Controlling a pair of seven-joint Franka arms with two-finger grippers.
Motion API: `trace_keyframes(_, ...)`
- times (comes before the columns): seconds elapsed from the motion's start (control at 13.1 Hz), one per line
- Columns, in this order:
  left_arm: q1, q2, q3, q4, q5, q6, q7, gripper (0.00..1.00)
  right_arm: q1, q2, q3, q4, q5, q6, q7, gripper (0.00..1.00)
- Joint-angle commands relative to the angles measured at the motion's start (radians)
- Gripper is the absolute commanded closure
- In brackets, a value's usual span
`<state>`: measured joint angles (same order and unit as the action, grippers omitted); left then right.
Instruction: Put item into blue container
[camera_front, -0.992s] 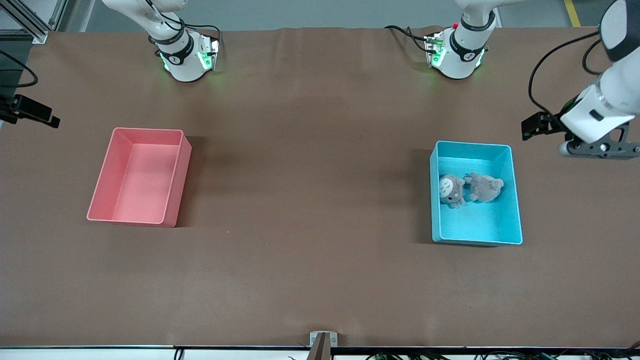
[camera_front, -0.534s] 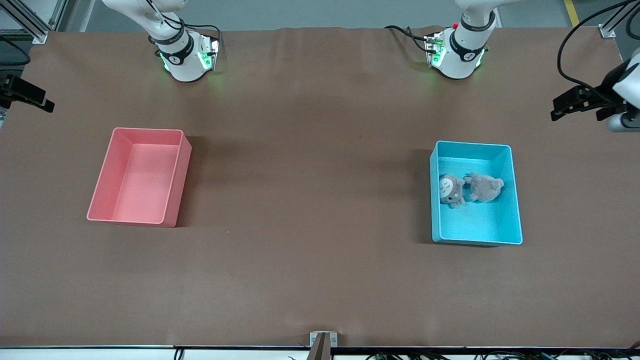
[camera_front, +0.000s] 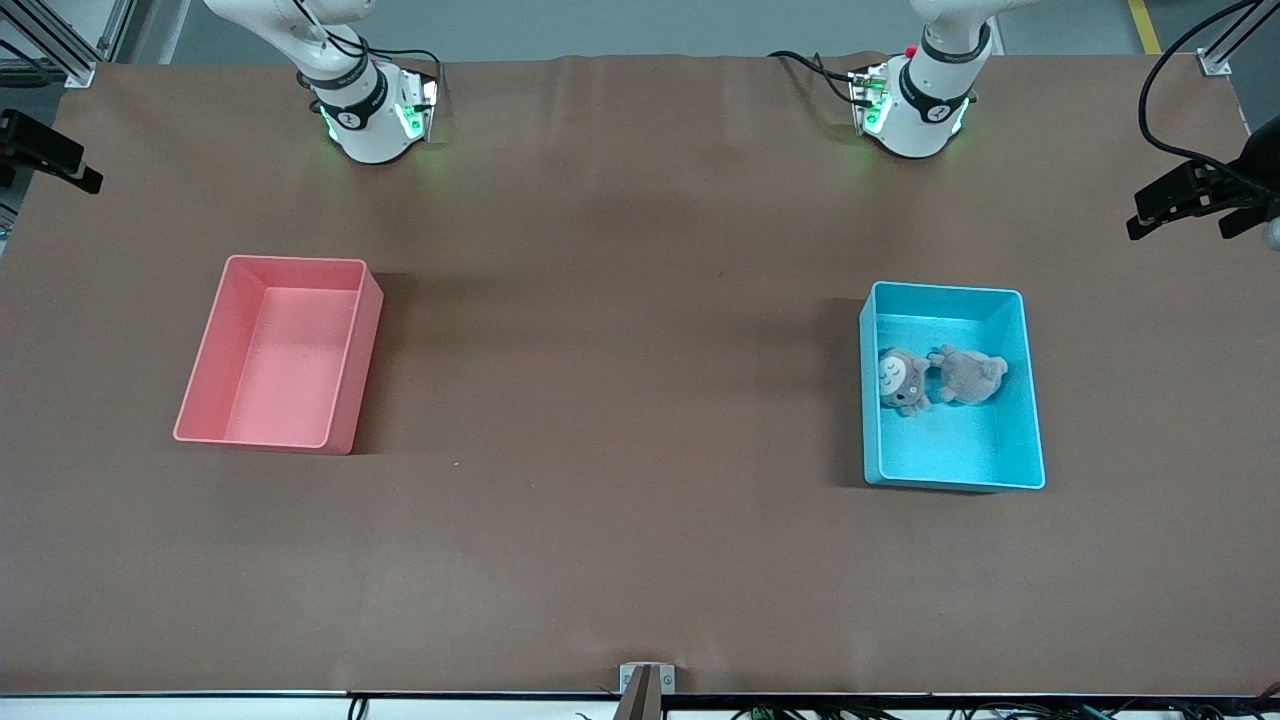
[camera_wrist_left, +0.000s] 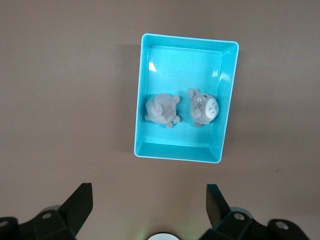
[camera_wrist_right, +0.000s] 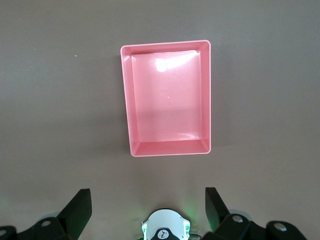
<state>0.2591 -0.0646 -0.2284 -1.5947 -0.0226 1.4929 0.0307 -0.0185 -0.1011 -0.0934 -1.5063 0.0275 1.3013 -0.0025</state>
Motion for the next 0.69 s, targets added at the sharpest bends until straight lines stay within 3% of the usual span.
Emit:
trace_keyframes(0.0, 0.006, -0.004, -0.008, 0.006, -0.010, 0.001, 0.000, 0.00, 0.011, -0.019, 0.001, 0.021, 0.009, -0.025, -0.007, 0.00)
trace_keyframes(0.61, 0.003, 0.002, -0.008, 0.005, -0.008, 0.023, 0.001, 0.00, 0.006, -0.011, -0.003, 0.023, -0.001, -0.020, -0.100, 0.00)
